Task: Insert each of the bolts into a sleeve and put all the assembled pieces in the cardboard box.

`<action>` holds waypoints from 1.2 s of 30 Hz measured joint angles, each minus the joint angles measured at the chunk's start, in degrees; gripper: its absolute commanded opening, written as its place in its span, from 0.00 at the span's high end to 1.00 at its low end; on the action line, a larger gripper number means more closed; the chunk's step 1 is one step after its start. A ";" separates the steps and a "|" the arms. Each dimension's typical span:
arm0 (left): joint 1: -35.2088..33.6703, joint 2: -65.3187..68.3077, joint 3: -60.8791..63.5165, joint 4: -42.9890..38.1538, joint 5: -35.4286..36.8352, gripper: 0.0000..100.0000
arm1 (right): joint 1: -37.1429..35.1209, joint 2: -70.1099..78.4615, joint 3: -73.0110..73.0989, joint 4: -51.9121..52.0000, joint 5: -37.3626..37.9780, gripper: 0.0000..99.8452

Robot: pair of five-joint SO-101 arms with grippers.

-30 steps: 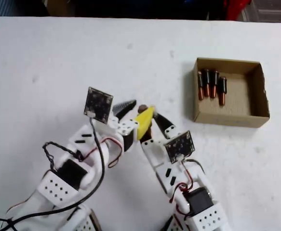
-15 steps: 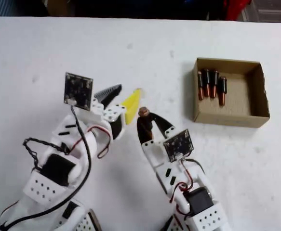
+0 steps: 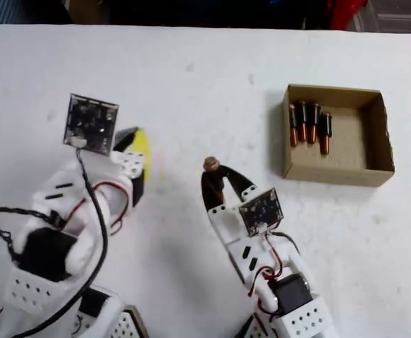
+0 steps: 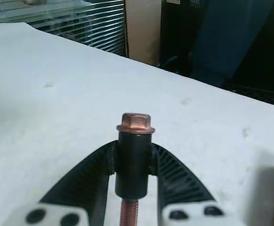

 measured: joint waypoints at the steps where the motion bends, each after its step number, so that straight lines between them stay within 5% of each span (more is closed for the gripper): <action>1: -0.44 -0.70 -0.62 1.32 0.00 0.98 | 0.00 0.00 0.00 0.00 0.00 0.98; 10: -1.41 -18.37 2.64 6.51 -3.87 0.98 | 0.00 0.00 0.00 0.00 0.00 0.98; 20: -13.10 -30.15 15.82 7.56 -4.75 0.98 | 0.00 0.00 0.00 1.58 0.00 0.98; 36: -14.07 -42.29 28.31 7.56 -4.75 0.98 | 0.00 0.00 0.00 1.58 0.00 0.98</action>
